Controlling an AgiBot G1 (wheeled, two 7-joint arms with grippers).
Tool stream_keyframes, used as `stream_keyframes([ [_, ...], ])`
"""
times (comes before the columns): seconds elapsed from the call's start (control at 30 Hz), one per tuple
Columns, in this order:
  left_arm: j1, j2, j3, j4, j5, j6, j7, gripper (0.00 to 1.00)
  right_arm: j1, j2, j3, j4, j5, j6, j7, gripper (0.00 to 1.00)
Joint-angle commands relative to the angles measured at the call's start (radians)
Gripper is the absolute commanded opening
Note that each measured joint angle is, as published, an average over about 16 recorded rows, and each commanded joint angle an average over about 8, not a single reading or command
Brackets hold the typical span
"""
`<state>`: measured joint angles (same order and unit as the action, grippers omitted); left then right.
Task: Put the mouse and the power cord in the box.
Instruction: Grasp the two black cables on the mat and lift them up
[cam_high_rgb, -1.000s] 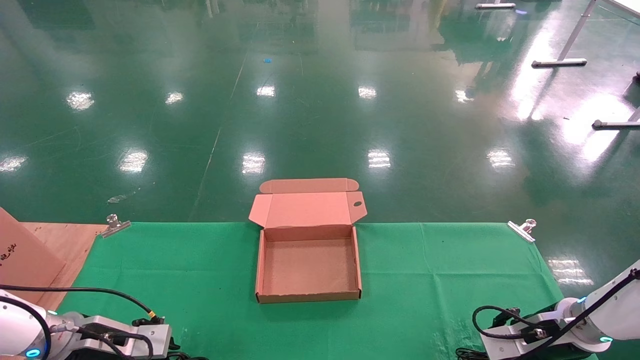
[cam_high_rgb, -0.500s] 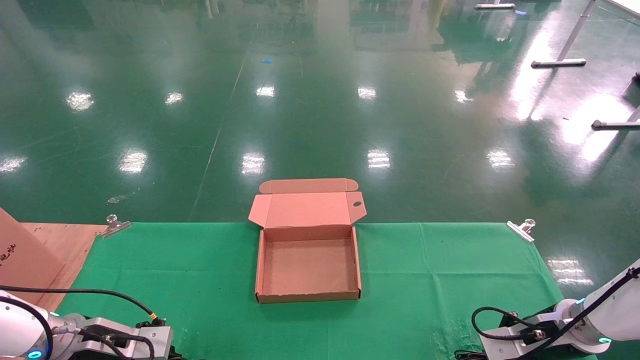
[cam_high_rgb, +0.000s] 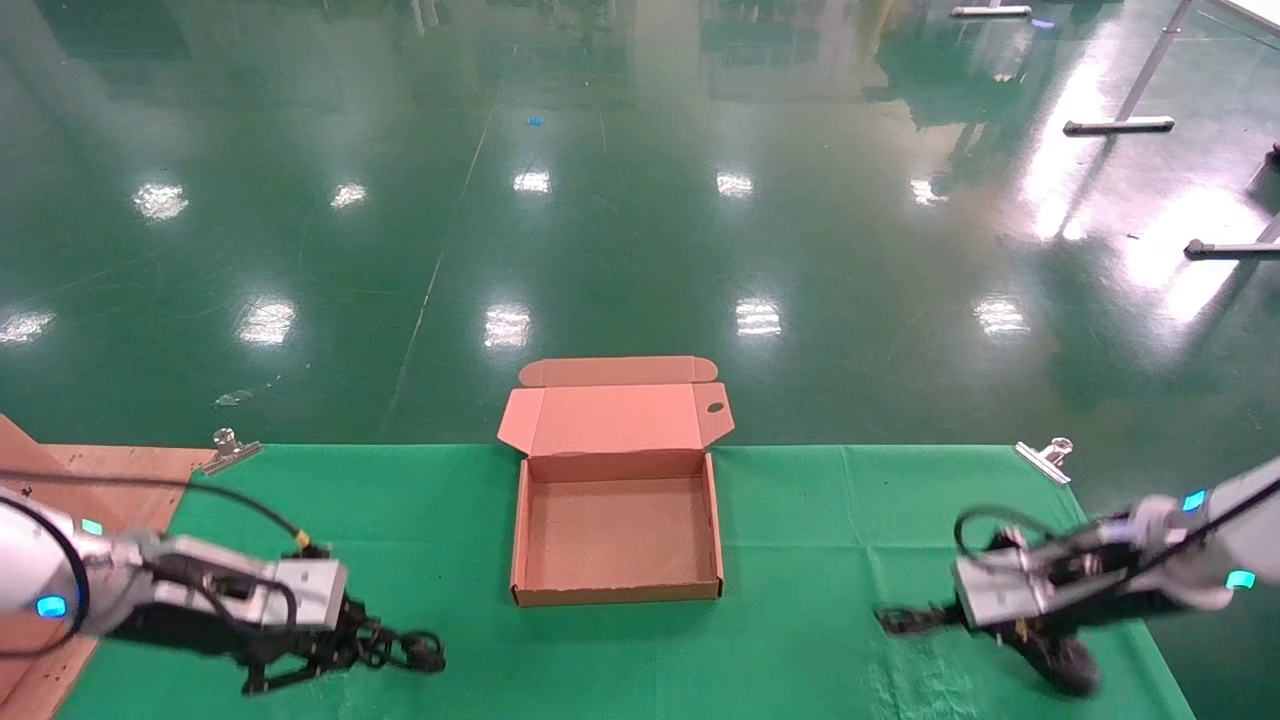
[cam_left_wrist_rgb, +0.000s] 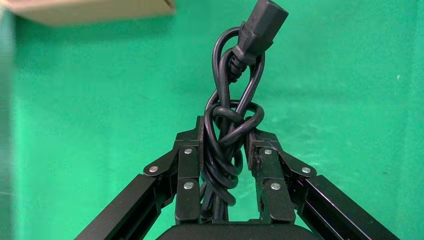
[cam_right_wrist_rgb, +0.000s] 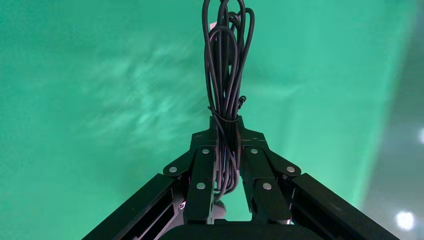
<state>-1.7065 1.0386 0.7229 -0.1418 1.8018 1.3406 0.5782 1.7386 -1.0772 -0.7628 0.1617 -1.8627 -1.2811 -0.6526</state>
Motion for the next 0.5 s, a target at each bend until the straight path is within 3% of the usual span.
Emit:
stream_keyframes([
  [0.03,-0.030,0.000,0.004,-0.016,0.006,0.016,-0.002,0.00,0.032,0.008,0.009,0.012,0.015,-0.039,-0.009,0.00],
  [0.27,-0.127,0.029,0.001,-0.096,0.005,0.049,-0.061,0.00,0.127,-0.013,0.051,0.074,0.084,-0.155,0.022,0.00],
  [0.5,-0.203,0.096,-0.021,-0.136,-0.021,0.026,-0.122,0.00,0.209,-0.104,0.063,0.124,0.099,-0.148,0.102,0.00],
])
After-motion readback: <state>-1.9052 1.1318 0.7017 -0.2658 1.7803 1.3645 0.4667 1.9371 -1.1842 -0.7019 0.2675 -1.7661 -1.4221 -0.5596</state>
